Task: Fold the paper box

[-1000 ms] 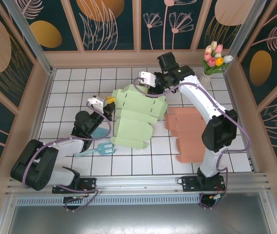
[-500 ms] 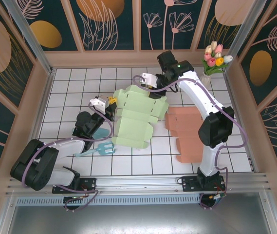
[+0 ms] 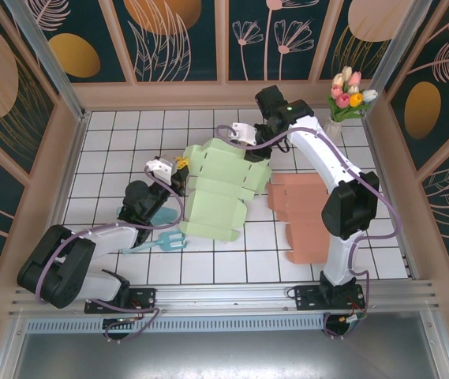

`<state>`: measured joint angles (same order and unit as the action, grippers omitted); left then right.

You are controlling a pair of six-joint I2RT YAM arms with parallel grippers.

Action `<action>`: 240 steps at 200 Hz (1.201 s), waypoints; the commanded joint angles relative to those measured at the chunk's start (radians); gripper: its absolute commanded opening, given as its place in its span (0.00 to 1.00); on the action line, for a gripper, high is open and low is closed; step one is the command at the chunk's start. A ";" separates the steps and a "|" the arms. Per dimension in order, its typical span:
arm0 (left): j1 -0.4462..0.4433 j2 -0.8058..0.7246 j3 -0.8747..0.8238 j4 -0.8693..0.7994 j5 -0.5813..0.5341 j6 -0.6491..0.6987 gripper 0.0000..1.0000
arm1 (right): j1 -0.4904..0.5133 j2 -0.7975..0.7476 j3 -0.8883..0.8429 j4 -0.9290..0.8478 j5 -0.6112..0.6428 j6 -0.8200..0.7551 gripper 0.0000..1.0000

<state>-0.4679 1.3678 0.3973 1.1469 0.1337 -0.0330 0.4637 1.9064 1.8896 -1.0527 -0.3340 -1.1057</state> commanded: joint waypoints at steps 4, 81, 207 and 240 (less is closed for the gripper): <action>-0.008 -0.014 0.008 0.016 -0.014 0.012 0.00 | -0.009 -0.046 -0.029 -0.021 0.013 -0.017 0.21; -0.008 -0.026 0.026 -0.045 -0.109 -0.013 0.09 | 0.008 -0.092 -0.063 -0.008 0.064 -0.058 0.00; -0.008 -0.283 0.165 -0.694 -0.385 -0.449 0.41 | 0.122 -0.096 -0.168 0.169 0.232 -0.001 0.00; -0.008 -0.214 0.280 -0.799 -0.266 -0.467 0.40 | 0.113 -0.124 -0.224 0.198 0.204 -0.021 0.00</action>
<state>-0.4782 1.1160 0.5961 0.4831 -0.2173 -0.4431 0.5835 1.8523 1.6993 -0.8894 -0.1204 -1.1179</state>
